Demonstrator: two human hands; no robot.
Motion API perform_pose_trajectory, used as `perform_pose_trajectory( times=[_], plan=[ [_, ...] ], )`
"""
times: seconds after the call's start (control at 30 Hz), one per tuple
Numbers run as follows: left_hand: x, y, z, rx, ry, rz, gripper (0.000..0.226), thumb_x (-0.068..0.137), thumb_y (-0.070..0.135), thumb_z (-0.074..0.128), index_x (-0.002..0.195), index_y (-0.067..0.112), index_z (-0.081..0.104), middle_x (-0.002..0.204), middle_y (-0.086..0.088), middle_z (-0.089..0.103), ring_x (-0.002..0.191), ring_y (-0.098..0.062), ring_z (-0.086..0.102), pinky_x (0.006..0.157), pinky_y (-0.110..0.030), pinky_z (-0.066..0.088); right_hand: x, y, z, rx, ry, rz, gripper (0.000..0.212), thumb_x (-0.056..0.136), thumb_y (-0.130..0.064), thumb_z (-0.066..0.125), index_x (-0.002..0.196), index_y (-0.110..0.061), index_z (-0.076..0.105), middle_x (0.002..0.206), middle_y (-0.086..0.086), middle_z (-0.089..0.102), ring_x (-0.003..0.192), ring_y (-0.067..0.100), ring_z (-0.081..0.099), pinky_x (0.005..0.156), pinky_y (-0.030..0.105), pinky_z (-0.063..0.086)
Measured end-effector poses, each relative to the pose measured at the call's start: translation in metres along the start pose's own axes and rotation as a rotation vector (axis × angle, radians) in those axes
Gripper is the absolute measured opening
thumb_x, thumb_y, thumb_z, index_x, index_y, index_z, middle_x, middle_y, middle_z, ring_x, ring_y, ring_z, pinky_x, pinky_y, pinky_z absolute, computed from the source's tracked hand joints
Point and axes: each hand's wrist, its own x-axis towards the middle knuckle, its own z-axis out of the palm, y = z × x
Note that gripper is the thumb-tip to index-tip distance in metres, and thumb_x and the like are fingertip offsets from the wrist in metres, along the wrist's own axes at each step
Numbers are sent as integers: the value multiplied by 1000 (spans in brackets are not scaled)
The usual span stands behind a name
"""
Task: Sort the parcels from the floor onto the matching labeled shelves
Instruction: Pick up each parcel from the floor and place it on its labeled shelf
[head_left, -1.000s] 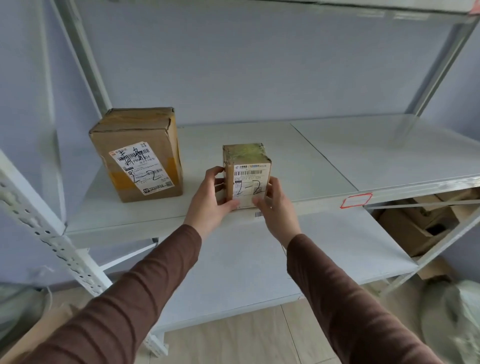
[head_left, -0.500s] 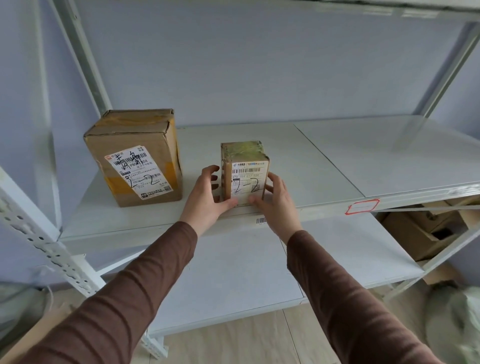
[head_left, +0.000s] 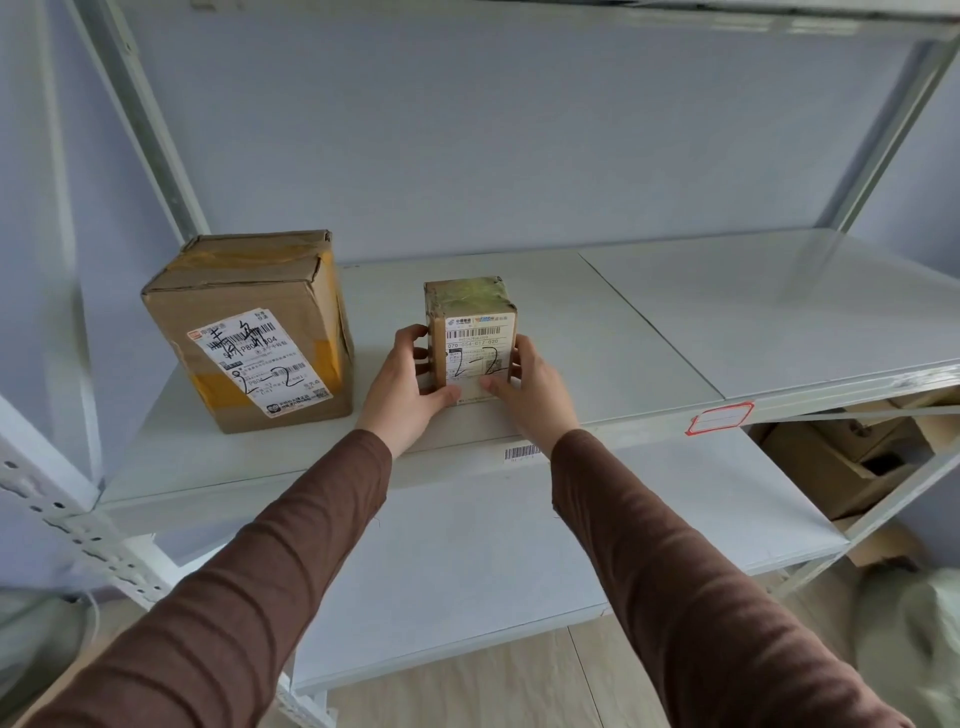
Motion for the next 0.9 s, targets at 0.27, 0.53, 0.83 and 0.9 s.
perform_pose_trajectory(
  times=[0.27,0.53,0.83,0.9],
  plan=[
    [0,-6,-2,21,-5,-9,87,83,20,85,149,22,30,141,-5,54,114,-15,62,96,-24,53,2,1,4,-25,1,36,66,90,-22,74,147,-15,43,139,5,63,124,25,61,105,47,50],
    [-45,0,6,77,206,190,91,80,22,87,152,16,31,151,-9,37,142,-23,33,114,-28,27,-51,4,-8,-61,211,10,82,91,-40,75,157,-17,32,156,3,43,143,21,37,110,29,31],
    [-111,45,83,-21,-11,360,82,85,14,82,151,9,33,154,-13,36,144,-26,33,121,-39,30,-164,47,-63,-120,490,94,71,91,-44,73,149,-17,42,150,1,48,137,22,37,113,33,34],
    [-130,62,111,-54,-108,384,83,85,13,81,153,9,32,153,-12,36,143,-25,34,120,-42,32,-202,59,-85,-157,545,156,72,92,-45,72,150,-17,41,151,1,48,137,21,37,111,28,31]
  ],
)
